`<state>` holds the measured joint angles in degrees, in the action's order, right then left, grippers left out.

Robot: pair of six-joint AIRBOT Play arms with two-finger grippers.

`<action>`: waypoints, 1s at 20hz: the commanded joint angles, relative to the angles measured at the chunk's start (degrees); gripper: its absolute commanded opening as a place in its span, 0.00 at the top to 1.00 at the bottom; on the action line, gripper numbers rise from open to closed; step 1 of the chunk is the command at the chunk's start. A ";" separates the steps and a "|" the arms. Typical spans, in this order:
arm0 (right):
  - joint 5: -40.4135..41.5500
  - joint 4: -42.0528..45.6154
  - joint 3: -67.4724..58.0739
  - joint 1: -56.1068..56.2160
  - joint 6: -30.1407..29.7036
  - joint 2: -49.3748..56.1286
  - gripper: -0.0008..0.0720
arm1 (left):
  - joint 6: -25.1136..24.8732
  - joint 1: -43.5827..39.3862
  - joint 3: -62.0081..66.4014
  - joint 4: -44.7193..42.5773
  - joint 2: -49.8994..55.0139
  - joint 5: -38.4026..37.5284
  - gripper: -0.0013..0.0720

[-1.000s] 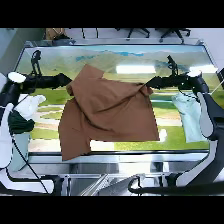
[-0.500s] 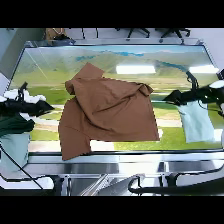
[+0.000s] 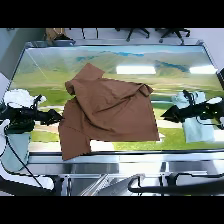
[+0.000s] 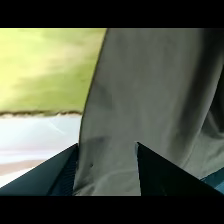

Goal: Fold the shirts.

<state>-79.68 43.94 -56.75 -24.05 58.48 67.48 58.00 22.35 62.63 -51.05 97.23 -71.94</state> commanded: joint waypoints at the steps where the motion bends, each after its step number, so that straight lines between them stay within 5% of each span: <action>1: 1.18 0.04 3.04 1.81 -0.15 0.44 0.48 | -0.11 -3.58 1.20 -1.46 1.88 -1.29 0.41; 2: 1.86 0.04 3.63 2.78 -0.15 1.01 0.48 | -0.13 -4.13 1.22 -1.51 1.88 -2.03 0.58; 3: 2.36 0.07 4.13 3.87 -0.17 1.95 0.48 | -0.61 -4.46 1.27 -1.53 1.88 -2.91 0.88; 4: 2.60 0.11 4.35 5.07 -0.15 3.10 0.48 | -1.62 -4.44 1.38 -1.44 1.88 -3.89 0.97; 20: 4.00 8.15 12.04 0.39 1.51 -0.55 0.48 | -1.55 1.49 1.38 -1.31 -2.16 -7.02 0.97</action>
<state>-77.49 51.68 -48.25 -24.95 59.99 67.05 56.47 23.53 64.01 -52.51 95.55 -78.83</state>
